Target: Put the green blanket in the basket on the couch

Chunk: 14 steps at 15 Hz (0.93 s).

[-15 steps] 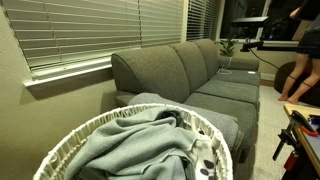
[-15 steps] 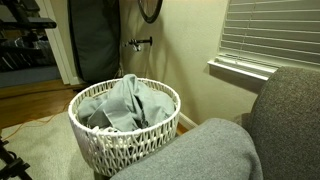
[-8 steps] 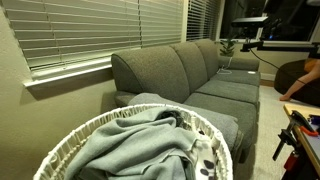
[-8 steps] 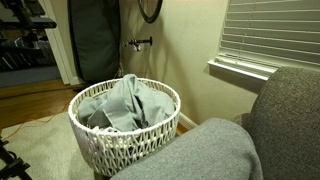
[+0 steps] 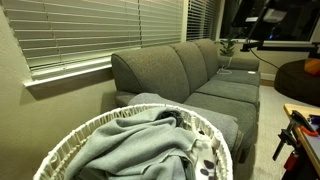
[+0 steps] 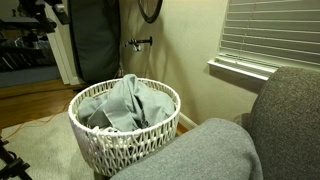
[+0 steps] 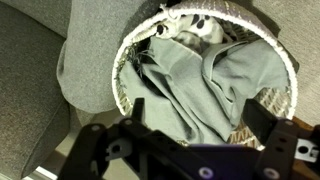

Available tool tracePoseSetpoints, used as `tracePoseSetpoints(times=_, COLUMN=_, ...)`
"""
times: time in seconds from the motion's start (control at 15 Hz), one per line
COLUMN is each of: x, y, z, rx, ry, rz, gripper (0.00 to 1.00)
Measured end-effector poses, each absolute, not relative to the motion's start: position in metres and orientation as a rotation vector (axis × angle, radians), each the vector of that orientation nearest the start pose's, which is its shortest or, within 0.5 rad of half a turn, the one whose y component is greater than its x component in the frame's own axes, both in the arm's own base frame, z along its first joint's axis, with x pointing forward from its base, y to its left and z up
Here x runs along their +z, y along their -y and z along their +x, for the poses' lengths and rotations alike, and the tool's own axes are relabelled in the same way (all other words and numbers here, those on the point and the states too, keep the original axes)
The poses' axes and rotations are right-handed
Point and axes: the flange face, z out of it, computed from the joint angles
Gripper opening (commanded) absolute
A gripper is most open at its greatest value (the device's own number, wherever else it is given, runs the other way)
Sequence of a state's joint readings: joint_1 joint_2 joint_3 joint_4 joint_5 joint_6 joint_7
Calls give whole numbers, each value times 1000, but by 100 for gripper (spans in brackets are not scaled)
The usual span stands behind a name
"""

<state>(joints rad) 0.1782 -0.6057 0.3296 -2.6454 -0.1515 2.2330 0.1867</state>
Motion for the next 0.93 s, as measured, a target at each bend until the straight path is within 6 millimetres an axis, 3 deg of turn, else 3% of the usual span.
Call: tracePoseSetpoints(times=0.93, x=411, y=-194, z=421, rx=-531, ry=775, rz=-3237, gripper=100)
